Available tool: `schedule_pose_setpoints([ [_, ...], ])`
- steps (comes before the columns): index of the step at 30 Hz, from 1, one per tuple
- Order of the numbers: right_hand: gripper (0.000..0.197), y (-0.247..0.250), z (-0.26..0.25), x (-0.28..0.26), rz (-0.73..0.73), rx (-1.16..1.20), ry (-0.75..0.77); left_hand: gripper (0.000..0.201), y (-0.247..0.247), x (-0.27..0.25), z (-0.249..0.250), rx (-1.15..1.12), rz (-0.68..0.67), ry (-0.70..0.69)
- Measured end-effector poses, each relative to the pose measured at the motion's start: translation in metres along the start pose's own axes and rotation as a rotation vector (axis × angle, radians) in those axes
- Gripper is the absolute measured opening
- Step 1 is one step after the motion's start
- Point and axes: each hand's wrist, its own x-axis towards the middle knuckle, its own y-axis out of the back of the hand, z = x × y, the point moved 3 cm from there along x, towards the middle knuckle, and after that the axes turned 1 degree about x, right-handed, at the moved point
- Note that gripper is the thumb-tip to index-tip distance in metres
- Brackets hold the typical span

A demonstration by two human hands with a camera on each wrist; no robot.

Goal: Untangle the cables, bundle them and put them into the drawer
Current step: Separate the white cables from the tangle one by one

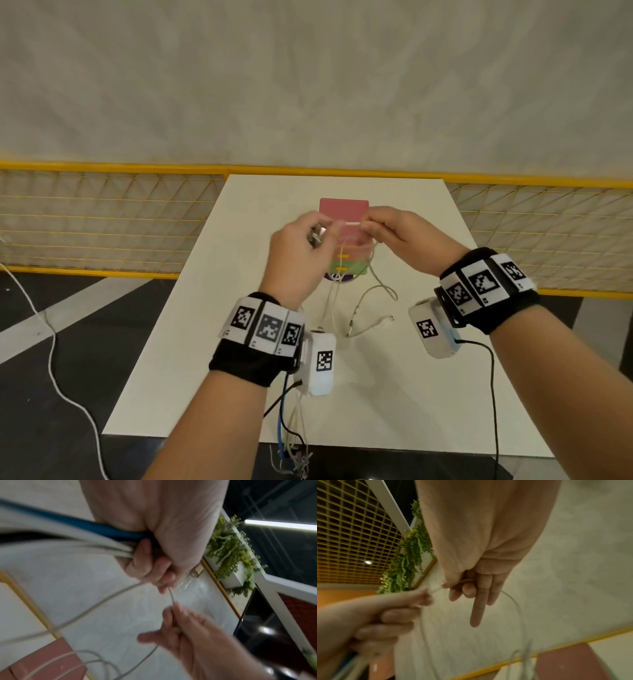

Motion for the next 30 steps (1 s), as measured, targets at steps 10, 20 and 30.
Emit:
schedule_pose_setpoints([
  [10,0.029,-0.011,0.039,-0.008,-0.058,-0.098,-0.136,0.025,0.048,0.008,-0.01,-0.104,0.283,0.095],
  [20,0.02,0.019,0.005,0.026,0.038,-0.25,0.077,0.021,0.026,0.005,-0.001,-0.035,0.185,-0.035],
  [30,0.03,0.022,0.028,0.016,0.055,-0.137,-0.134,0.021,0.064,0.011,-0.019,-0.169,0.457,0.152],
])
